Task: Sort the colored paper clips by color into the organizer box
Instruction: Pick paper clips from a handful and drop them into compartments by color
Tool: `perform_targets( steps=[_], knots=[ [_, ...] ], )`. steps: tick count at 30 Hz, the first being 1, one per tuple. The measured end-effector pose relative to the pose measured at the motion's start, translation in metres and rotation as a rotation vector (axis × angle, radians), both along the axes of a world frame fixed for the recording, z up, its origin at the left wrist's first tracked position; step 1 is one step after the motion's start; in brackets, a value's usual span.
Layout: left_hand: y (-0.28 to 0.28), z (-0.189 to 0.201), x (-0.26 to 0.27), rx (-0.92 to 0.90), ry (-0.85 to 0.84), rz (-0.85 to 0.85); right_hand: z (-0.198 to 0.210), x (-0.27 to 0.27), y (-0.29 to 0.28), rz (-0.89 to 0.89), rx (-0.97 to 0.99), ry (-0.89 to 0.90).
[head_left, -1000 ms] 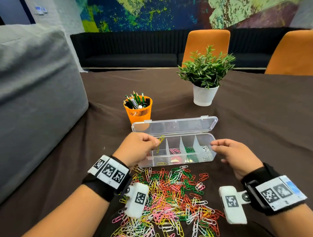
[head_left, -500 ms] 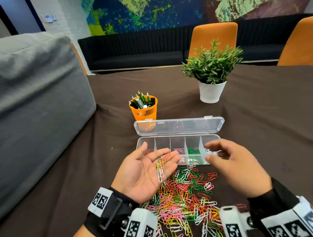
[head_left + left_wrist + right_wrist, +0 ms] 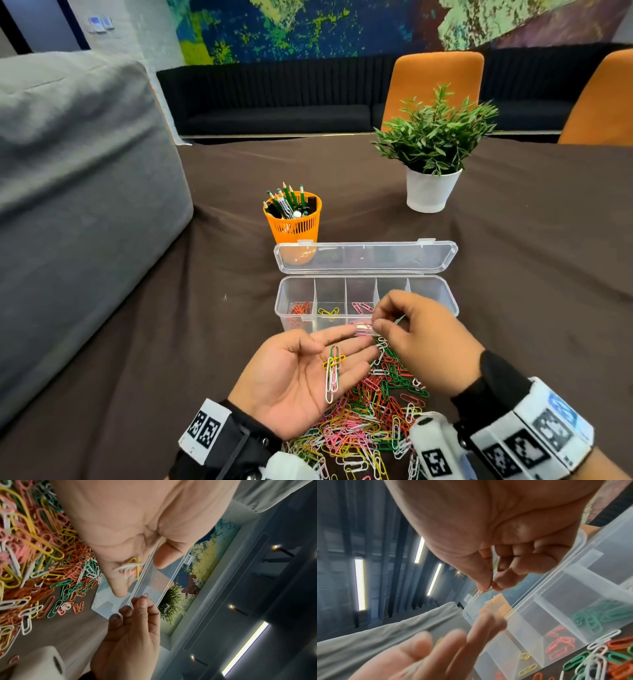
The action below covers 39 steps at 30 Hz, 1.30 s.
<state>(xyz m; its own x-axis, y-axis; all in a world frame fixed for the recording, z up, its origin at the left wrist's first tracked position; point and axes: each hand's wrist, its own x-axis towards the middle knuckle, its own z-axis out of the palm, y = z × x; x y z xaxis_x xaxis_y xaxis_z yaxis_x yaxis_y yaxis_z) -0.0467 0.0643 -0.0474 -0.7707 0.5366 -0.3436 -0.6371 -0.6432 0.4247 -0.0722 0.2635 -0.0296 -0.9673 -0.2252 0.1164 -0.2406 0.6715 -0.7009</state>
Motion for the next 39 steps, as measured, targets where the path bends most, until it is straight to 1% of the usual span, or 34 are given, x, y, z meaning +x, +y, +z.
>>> perform_targets(
  steps=[2, 4, 9, 11, 13, 14, 16, 17, 23, 26, 28, 30, 32, 34, 37, 39],
  knots=[
    [-0.004, -0.003, 0.000, -0.001, -0.010, 0.056, 0.002, -0.011, 0.002, -0.030, -0.049, 0.008],
    [-0.010, -0.004, 0.000, -0.011, -0.006, 0.098, 0.005, -0.023, -0.006, -0.034, -0.056, 0.023],
    [-0.023, -0.002, 0.002, -0.023, 0.009, 0.164, 0.017, -0.043, -0.061, 0.081, -0.094, 0.023],
    [-0.028, 0.000, 0.004, -0.014, 0.025, 0.195, 0.022, -0.036, -0.074, 0.125, -0.027, 0.064],
    [-0.032, 0.001, 0.006, 0.015, 0.031, 0.218, 0.022, -0.021, -0.073, 0.184, 0.069, 0.072],
    [-0.035, 0.000, 0.008, 0.029, 0.027, 0.228, 0.020, -0.013, -0.073, 0.221, 0.110, 0.041],
    [-0.038, -0.002, 0.009, 0.035, 0.031, 0.226, 0.013, 0.002, -0.072, 0.280, 0.144, -0.039],
    [-0.038, -0.003, 0.009, 0.020, 0.035, 0.224, 0.009, 0.005, -0.071, 0.290, 0.140, -0.049],
    [-0.026, -0.009, 0.013, -0.047, 0.068, 0.120, -0.006, 0.008, -0.058, 0.215, 0.066, -0.060],
    [-0.023, -0.012, 0.013, -0.048, 0.048, 0.056, -0.011, 0.008, -0.050, 0.197, 0.087, -0.068],
    [-0.023, -0.013, 0.012, -0.054, 0.027, 0.043, -0.013, 0.009, -0.045, 0.182, 0.096, -0.078],
    [-0.023, -0.013, 0.013, -0.061, 0.019, 0.039, -0.012, 0.010, -0.042, 0.172, 0.059, -0.093],
    [-0.023, -0.013, 0.014, -0.054, 0.023, 0.031, -0.009, 0.014, -0.038, 0.176, -0.055, -0.133],
    [-0.023, -0.012, 0.016, -0.042, 0.033, 0.039, -0.007, 0.017, -0.033, 0.191, -0.141, -0.135],
    [-0.020, -0.008, 0.016, -0.053, 0.058, 0.098, -0.003, 0.025, -0.027, 0.199, -0.157, -0.124],
    [-0.015, -0.007, 0.016, -0.119, 0.086, 0.126, -0.004, 0.032, -0.027, 0.199, -0.182, -0.145]
  ],
)
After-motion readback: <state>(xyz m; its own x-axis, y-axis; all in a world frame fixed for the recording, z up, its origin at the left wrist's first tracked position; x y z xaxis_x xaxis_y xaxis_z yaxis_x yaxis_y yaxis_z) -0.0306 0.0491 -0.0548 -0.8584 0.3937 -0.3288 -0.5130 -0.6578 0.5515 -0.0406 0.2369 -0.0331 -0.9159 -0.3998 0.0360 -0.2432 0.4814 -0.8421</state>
